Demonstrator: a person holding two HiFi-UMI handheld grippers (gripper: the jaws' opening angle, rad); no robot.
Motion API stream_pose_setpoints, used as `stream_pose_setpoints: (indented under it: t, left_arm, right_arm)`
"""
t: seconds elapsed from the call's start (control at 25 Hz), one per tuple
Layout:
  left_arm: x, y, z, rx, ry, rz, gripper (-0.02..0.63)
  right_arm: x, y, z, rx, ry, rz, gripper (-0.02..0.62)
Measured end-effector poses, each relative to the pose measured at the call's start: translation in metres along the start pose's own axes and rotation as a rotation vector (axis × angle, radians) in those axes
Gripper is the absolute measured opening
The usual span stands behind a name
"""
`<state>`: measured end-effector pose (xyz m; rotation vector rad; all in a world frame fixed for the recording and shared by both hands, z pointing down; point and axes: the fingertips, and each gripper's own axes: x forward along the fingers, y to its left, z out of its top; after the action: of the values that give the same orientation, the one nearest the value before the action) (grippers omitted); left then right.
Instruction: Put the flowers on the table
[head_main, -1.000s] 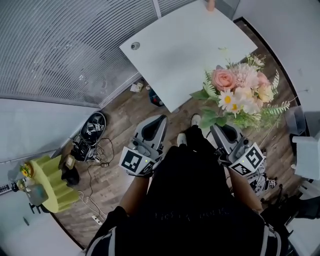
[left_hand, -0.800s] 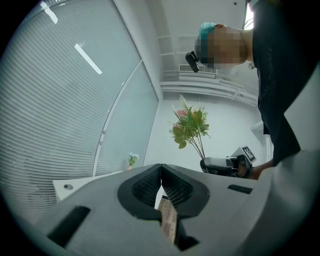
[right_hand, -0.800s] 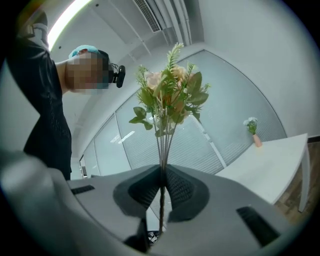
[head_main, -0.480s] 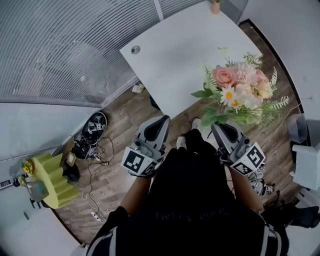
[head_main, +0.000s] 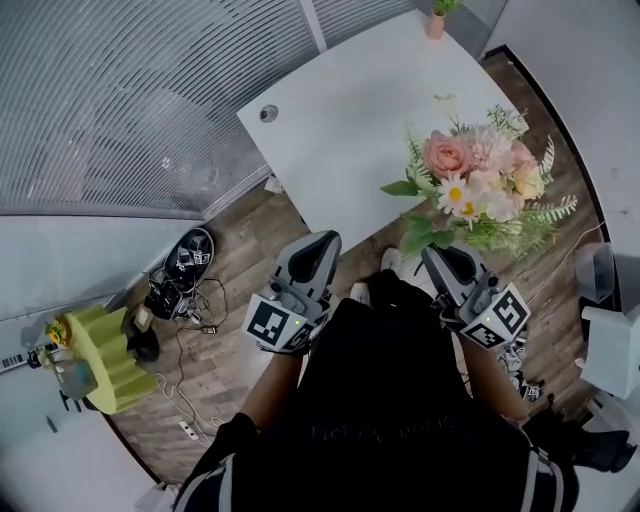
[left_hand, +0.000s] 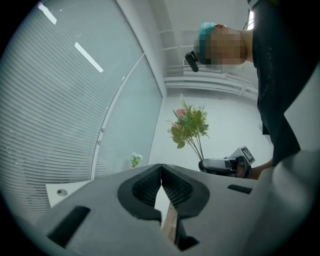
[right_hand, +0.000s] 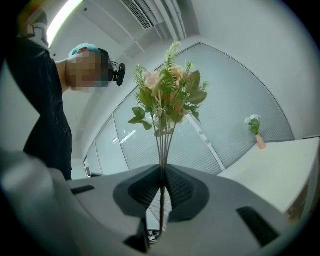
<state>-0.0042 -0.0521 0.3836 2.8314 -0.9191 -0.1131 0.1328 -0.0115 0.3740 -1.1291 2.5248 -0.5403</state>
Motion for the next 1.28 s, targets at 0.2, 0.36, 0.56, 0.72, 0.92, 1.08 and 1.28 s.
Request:
stream_pose_setpoints:
  t: [0.2,0.36,0.56,0.72,0.92,1.08,1.28]
  left_arm:
    - [0.028,0.004,0.006,-0.003,-0.014,0.026,0.018]
    - [0.027,0.011,0.002,-0.001,-0.005,0.059,0.018]
    - [0.024,0.029,0.004,-0.019,-0.01,0.093,0.018]
    - [0.025,0.046,0.009,-0.019,-0.018,0.093,0.018]
    - [0.029,0.061,0.002,-0.03,0.014,0.07,0.018]
    - [0.033,0.067,-0.003,-0.042,0.026,0.051,0.018]
    - [0.038,0.076,-0.032,-0.038,0.082,0.037,0.018]
  right_arm:
    - [0.013,-0.031,0.011,0.015,0.021,0.031,0.044]
    - [0.028,-0.04,0.012,0.016,0.036,0.057,0.044]
    - [0.045,-0.045,0.012,0.012,0.062,0.067,0.044]
    - [0.062,-0.055,0.005,0.019,0.081,0.032,0.044]
    - [0.084,-0.074,-0.013,0.04,0.13,-0.036,0.044]
    - [0.096,-0.09,-0.03,0.064,0.169,-0.08,0.044]
    - [0.108,-0.108,-0.056,0.107,0.219,-0.119,0.044]
